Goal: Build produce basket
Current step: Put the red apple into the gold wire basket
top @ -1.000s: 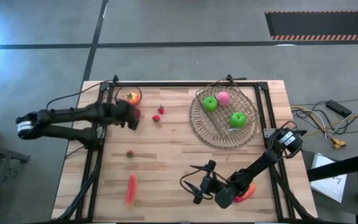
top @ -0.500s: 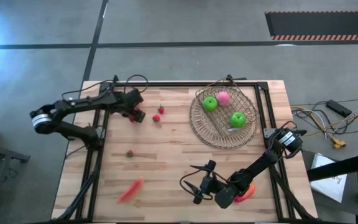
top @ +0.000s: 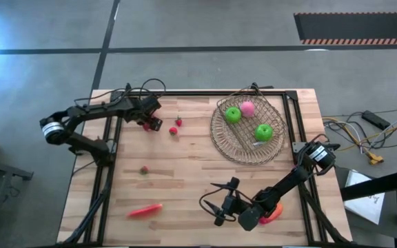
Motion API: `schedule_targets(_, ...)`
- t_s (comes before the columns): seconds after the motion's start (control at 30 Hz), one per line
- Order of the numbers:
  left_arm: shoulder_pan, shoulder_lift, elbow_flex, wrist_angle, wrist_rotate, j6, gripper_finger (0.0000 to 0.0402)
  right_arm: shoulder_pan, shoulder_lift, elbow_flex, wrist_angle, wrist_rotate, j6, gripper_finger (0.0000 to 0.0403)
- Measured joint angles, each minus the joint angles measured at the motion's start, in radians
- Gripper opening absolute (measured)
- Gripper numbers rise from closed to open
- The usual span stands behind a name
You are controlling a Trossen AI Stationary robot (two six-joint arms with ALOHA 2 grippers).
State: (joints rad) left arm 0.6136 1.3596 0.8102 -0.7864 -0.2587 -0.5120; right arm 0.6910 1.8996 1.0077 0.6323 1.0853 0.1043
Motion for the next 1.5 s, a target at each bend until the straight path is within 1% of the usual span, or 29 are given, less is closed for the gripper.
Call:
schedule_targets(0.2,-0.001,-0.031,-0.005,-0.045,0.053,0.023,0.0322,0.000,0.000,0.000,0.001,-0.043,0.000,0.0326)
schedule_targets(0.4,-0.002,-0.096,-0.016,-0.180,0.085,0.048,0.0322,0.000,0.000,0.000,0.001,-0.042,0.000,0.0326)
schedule_targets(0.67,-0.002,-0.236,-0.057,-0.168,0.017,-0.008,0.0322,-0.004,0.000,0.000,0.001,-0.042,0.000,0.0326)
schedule_targets(0.93,-0.002,-0.321,-0.154,-0.111,-0.006,-0.163,0.0322,-0.005,0.000,-0.001,0.001,-0.041,-0.012,0.0326)
schedule_targets(1.0,-0.002,-0.329,-0.182,-0.092,-0.003,-0.216,0.0322,-0.005,0.000,-0.001,0.001,-0.041,-0.016,0.0326)
schedule_targets(1.1,-0.001,-0.323,-0.216,-0.092,0.019,-0.242,0.0322,-0.005,0.000,-0.001,0.001,-0.041,-0.020,0.0326)
schedule_targets(1.17,-0.002,-0.311,-0.228,-0.076,0.063,-0.240,0.0322,-0.005,0.000,-0.001,0.001,-0.041,-0.025,0.0326)
schedule_targets(1.27,-0.002,-0.285,-0.242,-0.077,0.087,-0.241,0.0322,-0.005,0.000,-0.001,0.001,-0.041,-0.028,0.0326)
schedule_targets(1.4,-0.002,-0.251,-0.241,-0.071,0.093,-0.230,0.0322,-0.005,0.000,-0.001,0.001,-0.041,-0.027,0.0326)
schedule_targets(1.5,-0.002,-0.228,-0.243,-0.053,0.087,-0.181,0.0322,-0.005,0.000,-0.001,0.001,-0.041,-0.028,0.0326)
